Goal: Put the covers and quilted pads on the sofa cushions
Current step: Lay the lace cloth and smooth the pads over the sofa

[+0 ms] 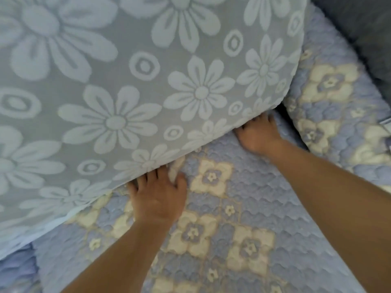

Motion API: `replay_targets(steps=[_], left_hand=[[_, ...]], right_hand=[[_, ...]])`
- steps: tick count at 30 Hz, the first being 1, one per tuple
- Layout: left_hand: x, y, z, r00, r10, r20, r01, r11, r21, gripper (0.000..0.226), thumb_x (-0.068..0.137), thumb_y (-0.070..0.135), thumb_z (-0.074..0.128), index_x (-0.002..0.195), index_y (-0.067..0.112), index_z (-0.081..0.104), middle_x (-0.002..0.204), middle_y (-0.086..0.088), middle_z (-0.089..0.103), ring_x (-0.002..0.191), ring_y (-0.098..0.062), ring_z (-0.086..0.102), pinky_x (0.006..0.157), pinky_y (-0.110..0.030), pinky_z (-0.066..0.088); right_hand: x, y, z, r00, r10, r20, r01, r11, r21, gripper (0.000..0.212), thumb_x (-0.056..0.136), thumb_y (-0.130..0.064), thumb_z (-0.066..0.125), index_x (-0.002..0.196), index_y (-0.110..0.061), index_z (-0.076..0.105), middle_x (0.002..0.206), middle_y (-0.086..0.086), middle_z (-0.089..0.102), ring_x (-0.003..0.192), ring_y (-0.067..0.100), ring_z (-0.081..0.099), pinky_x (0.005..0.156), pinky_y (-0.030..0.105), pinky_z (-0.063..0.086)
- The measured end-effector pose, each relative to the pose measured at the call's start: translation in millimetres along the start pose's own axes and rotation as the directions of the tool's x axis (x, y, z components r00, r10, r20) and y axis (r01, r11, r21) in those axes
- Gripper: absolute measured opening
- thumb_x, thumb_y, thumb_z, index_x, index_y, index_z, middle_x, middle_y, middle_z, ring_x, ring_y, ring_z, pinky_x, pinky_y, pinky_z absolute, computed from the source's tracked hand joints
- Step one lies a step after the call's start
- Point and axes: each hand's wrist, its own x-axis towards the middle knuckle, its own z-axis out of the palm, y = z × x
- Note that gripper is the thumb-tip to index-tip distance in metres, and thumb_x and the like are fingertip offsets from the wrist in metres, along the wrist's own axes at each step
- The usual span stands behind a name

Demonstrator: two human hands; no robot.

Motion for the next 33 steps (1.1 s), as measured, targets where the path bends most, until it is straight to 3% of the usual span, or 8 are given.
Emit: replay_targets(steps=[7,9,13,18,20,22,26,33], left_hand=[[-3,-8,-10,0.996,0.017,0.084,-0.014,0.999,-0.033,0.072,0.095,0.067,0.022,0.157,0.032,0.01,0.165,-0.004,0.017,0.15,-0.033,0.011,0.119,-0.058,0.006],[4,3,-14,0.995,-0.018,0.094,0.025,0.997,-0.072,0.069,0.092,0.064,0.024,0.155,0.038,0.013,0.164,-0.003,0.018,0.149,-0.035,0.01,0.118,-0.062,0.005],[17,27,-9,0.987,-0.135,0.083,0.14,0.989,-0.046,0.072,0.091,0.057,0.026,0.156,0.028,0.022,0.165,-0.01,0.015,0.149,-0.039,0.008,0.117,-0.066,0.003],[3,-5,-9,0.998,0.07,-0.006,-0.07,0.995,-0.07,0.074,0.092,0.059,0.03,0.159,0.03,0.014,0.166,-0.009,0.016,0.151,-0.035,0.01,0.118,-0.059,0.002],[-28,-35,-7,0.979,0.196,-0.048,-0.199,0.978,-0.068,0.076,0.095,0.059,0.031,0.161,0.026,0.01,0.166,-0.009,0.017,0.152,-0.032,0.009,0.122,-0.055,0.005],[-69,-86,1,0.987,0.134,-0.087,-0.142,0.986,-0.087,0.078,0.097,0.059,0.027,0.161,0.024,0.002,0.169,-0.007,0.005,0.155,-0.029,-0.002,0.123,-0.054,0.005],[-91,-182,7,0.993,-0.002,-0.121,0.002,1.0,0.005,0.079,0.097,0.068,0.015,0.161,0.024,0.004,0.169,0.001,0.007,0.155,-0.027,0.002,0.122,-0.059,0.003],[-37,-182,0,0.992,-0.118,-0.039,0.113,0.986,-0.123,0.081,0.092,0.067,0.019,0.16,0.026,0.006,0.168,-0.003,0.008,0.152,-0.032,0.006,0.122,-0.057,0.002]], right_hand=[[-63,-14,0,0.998,-0.056,-0.036,0.058,0.997,0.055,0.072,0.096,-0.06,0.007,0.161,-0.028,0.006,0.169,0.002,0.001,0.154,0.028,-0.001,0.124,0.052,0.003],[-118,-47,14,0.979,-0.205,-0.021,0.206,0.978,0.034,0.067,0.1,-0.055,0.012,0.161,-0.028,0.002,0.168,-0.001,-0.006,0.154,0.025,-0.009,0.124,0.048,-0.001],[-87,-91,21,0.933,-0.358,-0.042,0.355,0.932,-0.074,0.062,0.1,-0.048,0.015,0.159,-0.028,0.019,0.165,0.0,0.022,0.153,0.029,0.009,0.123,0.052,0.005],[-57,-105,33,0.962,-0.272,-0.014,0.264,0.943,-0.202,0.066,0.097,-0.051,0.014,0.159,-0.031,0.016,0.164,0.001,0.026,0.152,0.035,0.01,0.121,0.058,0.001],[-75,-116,33,0.988,-0.154,-0.013,0.152,0.984,-0.093,0.068,0.098,-0.053,0.013,0.161,-0.028,0.009,0.167,0.003,0.015,0.153,0.035,0.004,0.122,0.057,-0.002],[-107,-139,35,0.995,-0.103,0.006,0.103,0.994,-0.028,0.071,0.099,-0.055,0.013,0.161,-0.021,0.005,0.168,0.007,0.005,0.153,0.035,0.001,0.123,0.053,0.0],[-169,-196,47,0.924,-0.382,0.026,0.383,0.919,-0.09,0.074,0.096,-0.057,0.004,0.161,-0.022,0.005,0.168,0.007,0.005,0.154,0.031,0.003,0.125,0.049,0.004],[-133,-261,72,0.925,-0.377,0.04,0.377,0.902,-0.21,0.074,0.091,-0.055,0.0,0.159,-0.03,0.013,0.165,0.008,0.023,0.151,0.037,0.013,0.119,0.061,0.01]])
